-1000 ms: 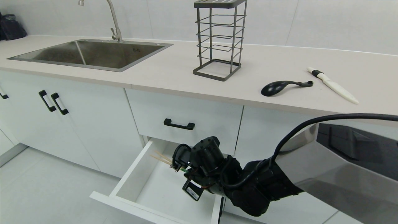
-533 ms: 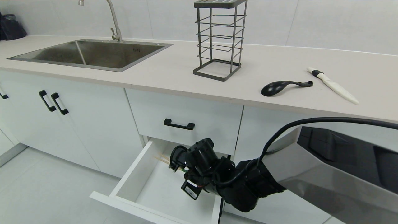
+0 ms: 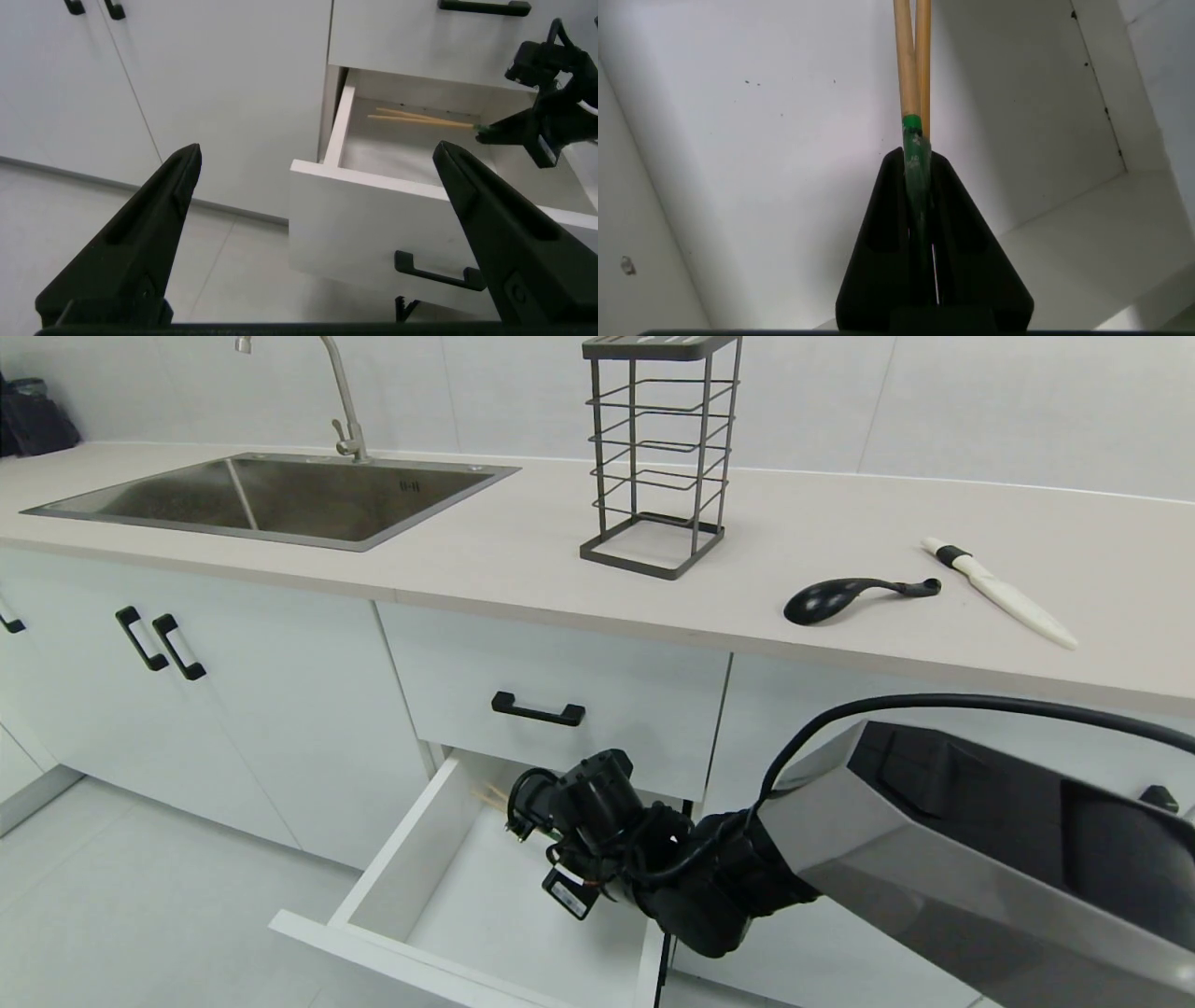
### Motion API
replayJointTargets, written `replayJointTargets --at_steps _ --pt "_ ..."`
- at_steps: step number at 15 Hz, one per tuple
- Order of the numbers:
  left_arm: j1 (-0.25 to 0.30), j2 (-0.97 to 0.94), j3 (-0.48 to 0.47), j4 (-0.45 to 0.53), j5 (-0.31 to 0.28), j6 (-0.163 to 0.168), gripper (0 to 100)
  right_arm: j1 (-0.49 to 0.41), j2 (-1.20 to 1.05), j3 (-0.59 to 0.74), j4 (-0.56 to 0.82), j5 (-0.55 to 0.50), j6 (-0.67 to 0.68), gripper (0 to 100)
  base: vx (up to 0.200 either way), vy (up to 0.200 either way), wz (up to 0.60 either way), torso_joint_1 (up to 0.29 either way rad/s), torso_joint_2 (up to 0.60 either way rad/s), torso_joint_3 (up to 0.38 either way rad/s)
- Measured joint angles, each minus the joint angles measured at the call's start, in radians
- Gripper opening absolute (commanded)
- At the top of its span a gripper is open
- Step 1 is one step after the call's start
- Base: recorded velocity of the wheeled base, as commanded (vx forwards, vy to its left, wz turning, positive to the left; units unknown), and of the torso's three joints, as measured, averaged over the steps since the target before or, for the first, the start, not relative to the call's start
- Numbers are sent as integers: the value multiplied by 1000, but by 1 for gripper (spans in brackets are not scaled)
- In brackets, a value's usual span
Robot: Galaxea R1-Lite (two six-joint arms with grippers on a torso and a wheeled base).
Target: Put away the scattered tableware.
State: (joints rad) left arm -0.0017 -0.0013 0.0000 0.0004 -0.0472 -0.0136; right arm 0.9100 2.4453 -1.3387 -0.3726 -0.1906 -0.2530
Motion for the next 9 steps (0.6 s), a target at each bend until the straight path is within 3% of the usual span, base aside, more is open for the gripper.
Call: replayJointTargets --at_steps 9 --pt "0 0 0 0 0 0 100 31 90 -67 43 3 -29 0 0 0 0 0 0 0"
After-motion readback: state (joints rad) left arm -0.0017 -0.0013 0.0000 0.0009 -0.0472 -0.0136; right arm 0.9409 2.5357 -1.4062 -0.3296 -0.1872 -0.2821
